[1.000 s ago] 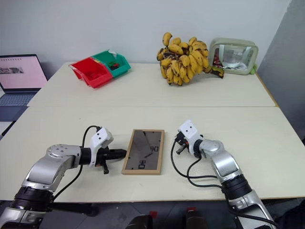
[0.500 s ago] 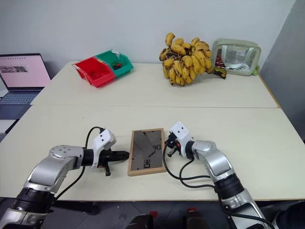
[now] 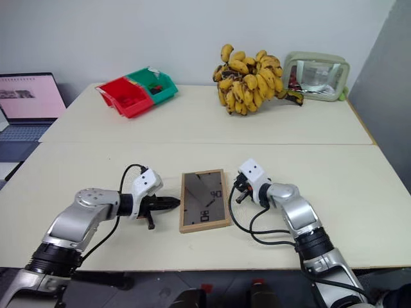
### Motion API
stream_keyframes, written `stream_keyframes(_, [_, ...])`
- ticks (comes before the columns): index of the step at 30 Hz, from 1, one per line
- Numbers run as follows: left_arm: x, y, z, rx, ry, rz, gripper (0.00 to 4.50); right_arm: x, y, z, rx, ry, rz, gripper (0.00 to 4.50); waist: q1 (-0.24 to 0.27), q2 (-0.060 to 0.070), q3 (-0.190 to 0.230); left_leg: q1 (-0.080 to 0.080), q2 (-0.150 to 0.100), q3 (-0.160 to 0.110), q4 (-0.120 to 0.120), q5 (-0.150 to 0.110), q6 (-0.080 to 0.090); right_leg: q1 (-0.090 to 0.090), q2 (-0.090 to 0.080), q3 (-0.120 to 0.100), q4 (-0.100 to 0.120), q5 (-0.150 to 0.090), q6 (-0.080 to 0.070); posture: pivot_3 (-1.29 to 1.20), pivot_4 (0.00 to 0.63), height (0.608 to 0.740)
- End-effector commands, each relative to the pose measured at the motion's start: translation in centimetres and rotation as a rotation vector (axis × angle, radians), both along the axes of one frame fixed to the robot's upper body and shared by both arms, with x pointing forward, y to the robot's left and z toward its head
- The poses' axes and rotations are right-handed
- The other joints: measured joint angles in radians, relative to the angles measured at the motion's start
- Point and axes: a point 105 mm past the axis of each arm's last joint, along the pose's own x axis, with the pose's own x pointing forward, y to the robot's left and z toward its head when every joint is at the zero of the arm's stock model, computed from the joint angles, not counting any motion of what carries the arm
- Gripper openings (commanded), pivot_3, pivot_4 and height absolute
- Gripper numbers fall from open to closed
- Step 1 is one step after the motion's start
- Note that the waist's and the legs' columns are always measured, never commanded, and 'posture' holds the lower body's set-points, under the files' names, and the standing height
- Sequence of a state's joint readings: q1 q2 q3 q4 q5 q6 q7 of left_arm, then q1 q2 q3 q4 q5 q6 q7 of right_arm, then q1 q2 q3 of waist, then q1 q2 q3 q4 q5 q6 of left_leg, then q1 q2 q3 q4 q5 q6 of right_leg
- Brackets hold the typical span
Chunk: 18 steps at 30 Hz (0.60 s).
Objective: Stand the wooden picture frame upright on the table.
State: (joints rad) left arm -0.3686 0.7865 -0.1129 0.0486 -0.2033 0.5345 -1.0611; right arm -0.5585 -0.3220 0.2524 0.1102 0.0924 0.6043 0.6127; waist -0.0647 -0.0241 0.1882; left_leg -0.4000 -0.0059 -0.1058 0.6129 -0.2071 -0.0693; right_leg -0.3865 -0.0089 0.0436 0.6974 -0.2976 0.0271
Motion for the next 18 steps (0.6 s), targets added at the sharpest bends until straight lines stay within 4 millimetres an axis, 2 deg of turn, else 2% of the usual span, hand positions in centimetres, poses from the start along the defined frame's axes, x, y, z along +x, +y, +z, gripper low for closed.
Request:
stream_keyframes(1, [-0.9,2.6,0.4,0.052,0.015,0.035,0.02,-0.8,-0.2,1.1,0.009,-0.042,0.038,0.0,-0.007,0.0,0.0,0.0,0.0,0.0,0.0,0.0,0.0,0.0,0.0,0.0,0.0,0.0,0.0,0.0,0.15,0.74])
stream_keyframes(3, [-1.7,3.2,1.0,0.035,0.038,0.032,0.02,-1.3,-0.4,1.1,0.004,-0.041,0.055,0.0,-0.014,0.0,0.0,0.001,0.0,-0.001,-0.001,0.0,0.0,0.0,0.001,-0.001,0.0,-0.001,-0.001,0.0,0.15,0.74])
stream_keyframes(5, [-3.4,3.2,2.2,-0.044,0.115,0.006,0.41,-1.9,-0.4,0.9,0.003,-0.031,0.084,0.0,-0.018,0.0,0.0,0.0,0.001,-0.001,-0.001,0.0,0.0,-0.001,0.002,-0.001,0.001,-0.001,-0.002,0.0,0.15,0.74])
stream_keyframes(6, [-4.0,3.0,2.8,-0.101,0.161,0.005,0.5,-2.2,-0.3,0.8,0.0,-0.027,0.097,0.0,-0.019,0.0,0.0,0.0,0.002,-0.001,-0.001,0.0,0.0,-0.001,0.002,-0.001,0.001,-0.001,-0.002,0.0,0.15,0.74])
stream_keyframes(10, [-5.9,2.5,6.2,-0.439,0.452,0.081,1.35,-2.9,0.3,0.3,-0.011,-0.018,0.145,0.0,-0.018,0.0,0.0,0.0,0.002,-0.002,-0.001,0.0,0.0,-0.001,0.005,-0.002,0.001,-0.001,-0.003,0.0,0.15,0.74])
stream_keyframes(14, [-6.0,3.2,5.9,-0.652,0.709,0.259,2.1,-2.7,1.0,0.1,-0.013,-0.024,0.162,0.0,-0.018,0.0,0.0,0.0,0.0,-0.002,-0.001,0.0,0.0,0.0,0.005,-0.002,0.0,-0.004,0.001,0.0,0.15,0.74])
stream_keyframes(18, [-6.7,2.7,3.9,-0.694,0.813,0.323,2.79,-2.6,1.4,0.2,-0.01,-0.029,0.166,0.0,-0.019,0.0,0.0,0.0,0.001,-0.002,-0.001,0.0,0.0,-0.001,0.005,-0.002,0.001,-0.003,0.0,0.0,0.15,0.74])
